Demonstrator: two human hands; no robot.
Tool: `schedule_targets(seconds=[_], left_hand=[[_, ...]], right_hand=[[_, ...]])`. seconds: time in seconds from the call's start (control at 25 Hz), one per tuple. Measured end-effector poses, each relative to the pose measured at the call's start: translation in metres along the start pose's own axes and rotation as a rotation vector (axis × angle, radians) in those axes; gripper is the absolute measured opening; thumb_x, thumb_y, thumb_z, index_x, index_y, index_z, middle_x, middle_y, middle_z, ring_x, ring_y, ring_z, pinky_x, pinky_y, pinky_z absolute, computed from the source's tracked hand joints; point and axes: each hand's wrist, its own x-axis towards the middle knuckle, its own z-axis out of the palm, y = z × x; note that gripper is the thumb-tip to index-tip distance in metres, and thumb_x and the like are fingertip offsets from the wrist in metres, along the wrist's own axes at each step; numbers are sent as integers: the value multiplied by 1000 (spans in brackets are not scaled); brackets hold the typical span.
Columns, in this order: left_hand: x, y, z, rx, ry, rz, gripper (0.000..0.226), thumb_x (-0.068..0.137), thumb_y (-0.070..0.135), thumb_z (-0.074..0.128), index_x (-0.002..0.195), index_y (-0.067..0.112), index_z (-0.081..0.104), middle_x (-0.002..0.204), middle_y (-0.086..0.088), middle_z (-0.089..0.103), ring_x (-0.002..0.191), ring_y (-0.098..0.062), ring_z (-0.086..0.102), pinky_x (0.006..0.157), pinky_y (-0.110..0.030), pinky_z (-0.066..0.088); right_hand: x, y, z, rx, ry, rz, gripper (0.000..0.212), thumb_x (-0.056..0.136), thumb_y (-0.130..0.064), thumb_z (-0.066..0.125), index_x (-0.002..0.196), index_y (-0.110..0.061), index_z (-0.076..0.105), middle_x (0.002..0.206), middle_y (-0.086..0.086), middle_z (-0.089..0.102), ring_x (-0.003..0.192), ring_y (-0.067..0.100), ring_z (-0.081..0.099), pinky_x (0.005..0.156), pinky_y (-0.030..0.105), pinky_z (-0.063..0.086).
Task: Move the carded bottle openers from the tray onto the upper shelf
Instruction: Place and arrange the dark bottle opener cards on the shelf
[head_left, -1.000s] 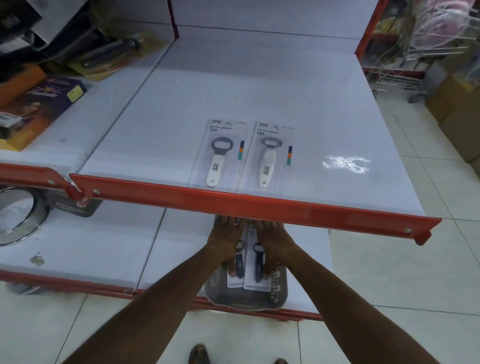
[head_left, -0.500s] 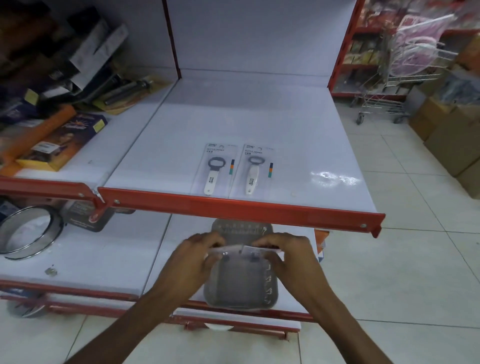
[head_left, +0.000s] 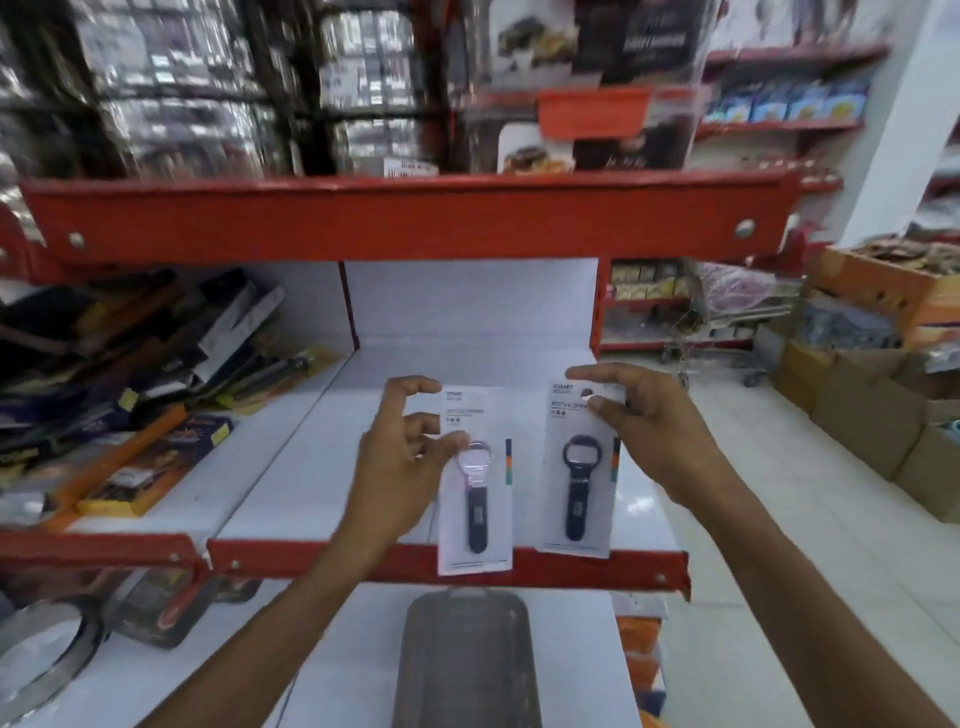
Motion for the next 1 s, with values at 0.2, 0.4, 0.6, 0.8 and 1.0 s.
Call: schedule_targets(seconds=[0.2, 0.4, 0.6, 0.8, 1.0], left_hand=[[62, -46, 68, -9, -48, -219, 38, 81, 8, 76, 111, 20, 55, 81, -8, 67, 66, -19, 61, 68, -35, 54], [74, -64, 98, 342, -141, -195, 36, 84, 14, 74, 117, 11, 61, 113, -12, 70, 83, -14, 60, 63, -2, 43], [71, -60, 77, 724, -426, 71, 53, 83, 46, 72, 128, 24, 57, 137, 9, 51, 133, -15, 40, 107, -26, 34], [89, -67, 71, 928, -904, -8, 95, 72, 73, 66, 151, 41, 25, 167, 4, 7, 154, -22, 3, 126, -42, 7], [75, -66, 68, 891, -904, 17, 93, 67, 80, 63, 147, 45, 32, 166, 6, 14, 154, -20, 10, 126, -43, 10]], right_hand=[[63, 62, 0, -225, -120, 96, 32, 91, 4, 51, 110, -14, 71, 111, 9, 72, 70, -1, 65, 57, 11, 48], [73, 108, 7, -470, -303, 162, 32, 93, -4, 53, 124, -10, 61, 135, 11, 59, 119, 24, 59, 100, 31, 46], [60, 106, -2, -625, -397, 67, 42, 91, -29, 62, 131, -16, 56, 141, 4, 54, 128, 22, 51, 108, 34, 40], [43, 102, -6, -783, -617, 117, 49, 85, -47, 62, 120, -13, 62, 124, 7, 65, 109, 26, 58, 95, 35, 46], [31, 105, -13, -748, -605, 111, 53, 83, -51, 65, 128, -23, 60, 132, 1, 62, 115, 21, 56, 97, 32, 44]])
